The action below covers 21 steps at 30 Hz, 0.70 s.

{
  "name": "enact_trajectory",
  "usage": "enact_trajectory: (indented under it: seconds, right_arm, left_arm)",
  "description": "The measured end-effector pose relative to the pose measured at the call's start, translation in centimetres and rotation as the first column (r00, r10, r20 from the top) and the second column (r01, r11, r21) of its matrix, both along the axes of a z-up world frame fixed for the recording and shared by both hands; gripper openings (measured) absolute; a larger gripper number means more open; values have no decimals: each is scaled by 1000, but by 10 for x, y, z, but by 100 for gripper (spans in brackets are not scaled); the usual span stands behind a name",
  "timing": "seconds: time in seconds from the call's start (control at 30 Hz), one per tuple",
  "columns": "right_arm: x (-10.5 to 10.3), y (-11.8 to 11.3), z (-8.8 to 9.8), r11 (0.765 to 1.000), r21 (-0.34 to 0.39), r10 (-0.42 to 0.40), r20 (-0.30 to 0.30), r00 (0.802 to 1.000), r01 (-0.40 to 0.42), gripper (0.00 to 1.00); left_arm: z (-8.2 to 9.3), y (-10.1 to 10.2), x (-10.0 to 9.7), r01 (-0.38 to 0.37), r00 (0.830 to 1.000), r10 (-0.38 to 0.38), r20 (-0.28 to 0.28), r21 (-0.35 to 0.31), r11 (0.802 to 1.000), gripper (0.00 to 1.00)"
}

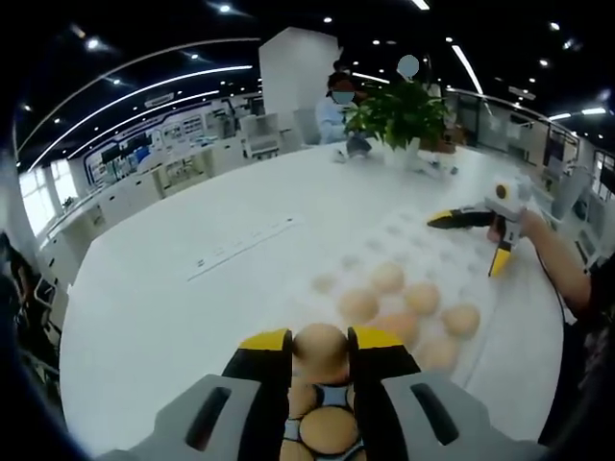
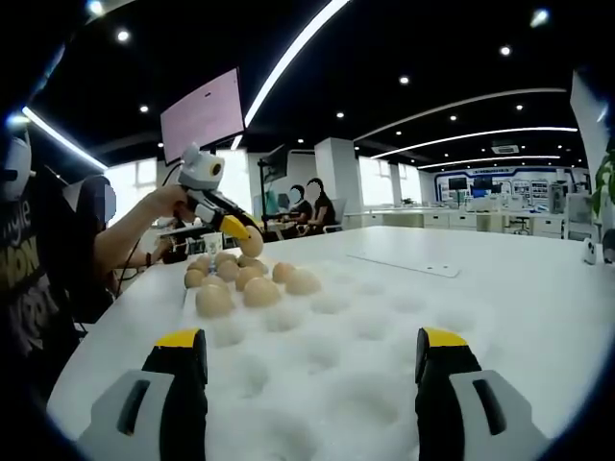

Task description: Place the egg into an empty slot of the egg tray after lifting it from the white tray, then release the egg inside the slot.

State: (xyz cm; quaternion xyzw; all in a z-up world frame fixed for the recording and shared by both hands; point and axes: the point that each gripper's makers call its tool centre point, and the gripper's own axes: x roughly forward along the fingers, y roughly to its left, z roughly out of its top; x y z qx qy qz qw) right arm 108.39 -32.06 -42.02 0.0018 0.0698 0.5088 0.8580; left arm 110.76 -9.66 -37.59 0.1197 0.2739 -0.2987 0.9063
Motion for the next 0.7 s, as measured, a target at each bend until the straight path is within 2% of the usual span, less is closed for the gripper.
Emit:
enact_trajectory:
  seconds: [0.2, 0.47, 0.63, 0.7]
  right_arm:
    - [1, 0, 0, 1000, 2, 0, 0, 1000, 0, 93]
    - [1, 1, 0, 1000, 4, -1, 1, 1000, 1, 93]
    - [2, 1, 0, 1000, 7, -1, 1, 1000, 1, 93]
    - [2, 1, 0, 1000, 8, -2, 2, 1000, 2, 93]
  left_arm:
    - [-4, 13, -3, -21, 1000, 21, -7, 1, 1000, 22]
    - [1, 24, -6, -41, 999, 41, 2, -19, 999, 21]
    - [0, 15, -11, -27, 1000, 27, -1, -31, 999, 20]
    - [-3, 7, -13, -2, 1000, 2, -8, -32, 999, 16]
